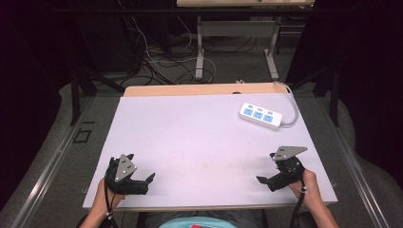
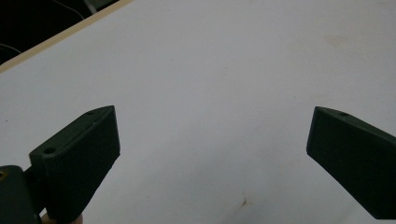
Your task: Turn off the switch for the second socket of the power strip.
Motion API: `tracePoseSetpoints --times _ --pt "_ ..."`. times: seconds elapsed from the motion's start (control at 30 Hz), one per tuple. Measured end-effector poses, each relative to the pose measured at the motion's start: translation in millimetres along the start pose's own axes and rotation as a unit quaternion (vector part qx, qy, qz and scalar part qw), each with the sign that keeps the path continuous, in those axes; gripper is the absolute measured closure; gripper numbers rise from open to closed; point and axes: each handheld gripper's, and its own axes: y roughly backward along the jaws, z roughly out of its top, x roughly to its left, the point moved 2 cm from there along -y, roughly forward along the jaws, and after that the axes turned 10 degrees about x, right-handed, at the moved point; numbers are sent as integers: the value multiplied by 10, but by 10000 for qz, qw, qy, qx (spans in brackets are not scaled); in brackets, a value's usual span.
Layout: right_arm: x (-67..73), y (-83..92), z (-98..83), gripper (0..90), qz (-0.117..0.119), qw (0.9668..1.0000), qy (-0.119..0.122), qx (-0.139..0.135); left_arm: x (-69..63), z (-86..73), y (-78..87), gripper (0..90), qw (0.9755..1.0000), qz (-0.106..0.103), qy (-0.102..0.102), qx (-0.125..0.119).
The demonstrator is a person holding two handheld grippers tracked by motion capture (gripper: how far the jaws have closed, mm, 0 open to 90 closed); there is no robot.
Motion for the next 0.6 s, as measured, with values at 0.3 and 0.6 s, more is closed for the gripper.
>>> tracePoseSetpoints --times 0.3,0.6 --pt "-63 7 24 0 -16 10000 -48 38 -8 4 -17 25 10000 -19 26 1" --pt "-120 -4 72 0 -119 9998 -139 -26 -15 9 -30 25 10000 -10 11 -13"
